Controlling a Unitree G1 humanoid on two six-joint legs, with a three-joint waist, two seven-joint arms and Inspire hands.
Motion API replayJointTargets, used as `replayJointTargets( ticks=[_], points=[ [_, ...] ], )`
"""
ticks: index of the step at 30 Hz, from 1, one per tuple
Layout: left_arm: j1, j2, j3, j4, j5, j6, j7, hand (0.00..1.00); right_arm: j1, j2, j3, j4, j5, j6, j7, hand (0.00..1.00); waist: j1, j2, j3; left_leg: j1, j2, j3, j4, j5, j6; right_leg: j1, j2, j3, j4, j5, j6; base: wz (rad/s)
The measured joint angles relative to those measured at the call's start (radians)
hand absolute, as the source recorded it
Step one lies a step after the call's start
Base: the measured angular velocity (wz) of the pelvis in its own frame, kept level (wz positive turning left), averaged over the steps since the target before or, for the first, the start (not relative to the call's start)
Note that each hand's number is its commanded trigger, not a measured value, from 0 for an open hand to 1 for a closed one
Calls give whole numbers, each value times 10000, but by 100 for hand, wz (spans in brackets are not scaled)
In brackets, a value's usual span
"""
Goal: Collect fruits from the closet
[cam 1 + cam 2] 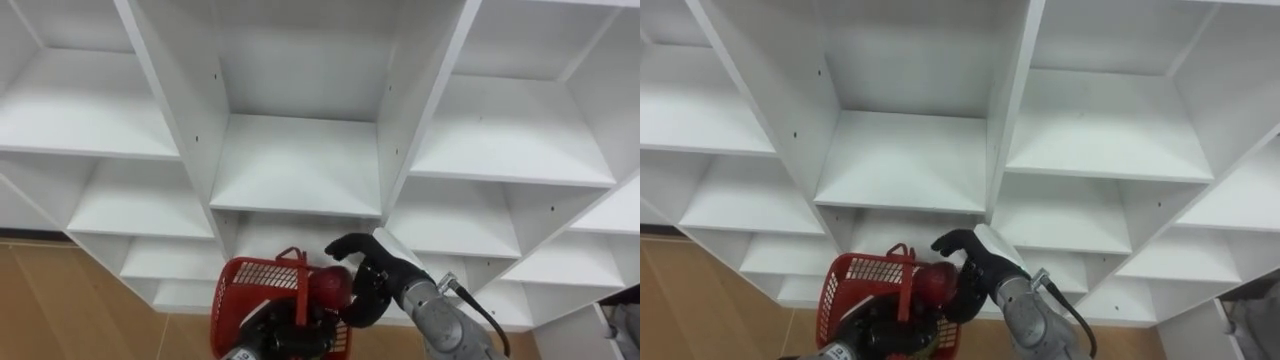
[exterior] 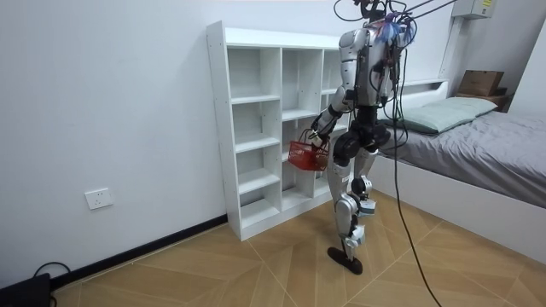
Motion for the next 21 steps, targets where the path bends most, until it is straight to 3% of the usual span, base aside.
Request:
replayJointTargets(
  ticks=[21],
  points=[
    [69, 0, -54, 48, -6, 4, 21, 100, 2, -132, 28, 0, -2, 0, 10, 0, -52, -179, -60, 116, -1, -147, 34, 0, 1, 223, -50, -167, -11, -41, 21, 2]
  ],
)
